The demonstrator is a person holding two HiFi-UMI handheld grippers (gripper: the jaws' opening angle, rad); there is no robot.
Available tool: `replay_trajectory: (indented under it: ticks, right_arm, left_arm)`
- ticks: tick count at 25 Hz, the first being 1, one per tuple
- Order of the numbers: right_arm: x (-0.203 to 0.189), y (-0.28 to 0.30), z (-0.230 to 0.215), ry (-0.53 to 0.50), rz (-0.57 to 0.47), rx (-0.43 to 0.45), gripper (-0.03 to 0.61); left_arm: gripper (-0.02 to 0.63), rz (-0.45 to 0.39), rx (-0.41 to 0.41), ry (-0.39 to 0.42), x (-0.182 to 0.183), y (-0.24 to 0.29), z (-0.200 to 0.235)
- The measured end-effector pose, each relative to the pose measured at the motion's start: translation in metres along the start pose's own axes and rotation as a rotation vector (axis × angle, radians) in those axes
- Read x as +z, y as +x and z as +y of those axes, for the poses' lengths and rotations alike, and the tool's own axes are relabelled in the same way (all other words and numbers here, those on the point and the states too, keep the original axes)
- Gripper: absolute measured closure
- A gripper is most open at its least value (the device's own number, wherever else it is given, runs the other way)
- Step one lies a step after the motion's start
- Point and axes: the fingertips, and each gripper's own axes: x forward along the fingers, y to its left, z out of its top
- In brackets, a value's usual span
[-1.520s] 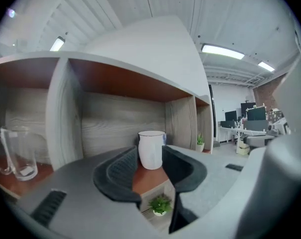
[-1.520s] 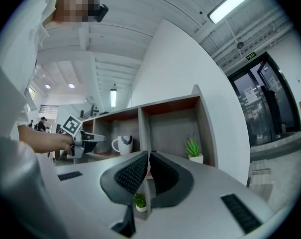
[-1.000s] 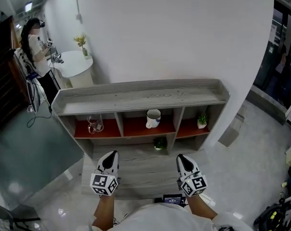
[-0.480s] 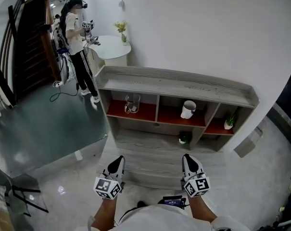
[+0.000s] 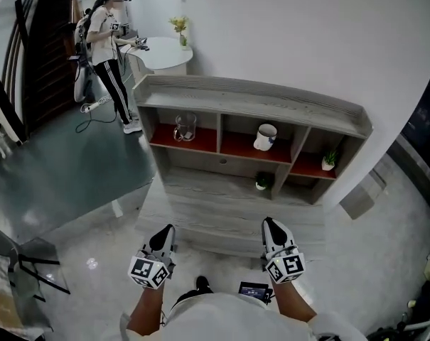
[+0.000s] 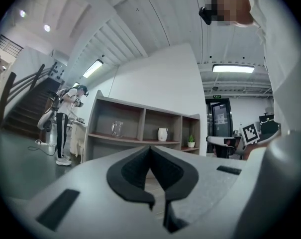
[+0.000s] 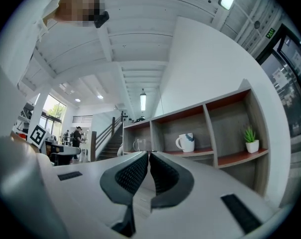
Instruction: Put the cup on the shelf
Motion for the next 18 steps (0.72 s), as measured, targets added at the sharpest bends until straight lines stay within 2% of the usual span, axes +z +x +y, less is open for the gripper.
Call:
replay_trajectory:
  ticks: [6,10,14,18]
  right_arm:
    - [-0.011,-0.091,-0.04,0.021,0.063,-0.078,0.538]
    - [-0.016,-0.143,-0.059,0.028,0.078,-0.127,0.538]
    - [-0.017,-0.174,-0.059,-0.007,0.076,-0.144,0.538]
    - [-0.015,-0.2,-0.052,-0.037,0.067,-0.149,0.538]
  left_arm:
    - [0.606,0.041,-0.002,-0.006,-0.023,-0.006,-0.067]
    - [0.606,0.027,0.009,0.04,-0.024,-0.014,-0.107]
    - [0.606,0.041,0.063,0.065,-0.031,-0.032,-0.123]
    - [0.606,0.052,0.071,0.077,-0.037,-0.052,-0.143]
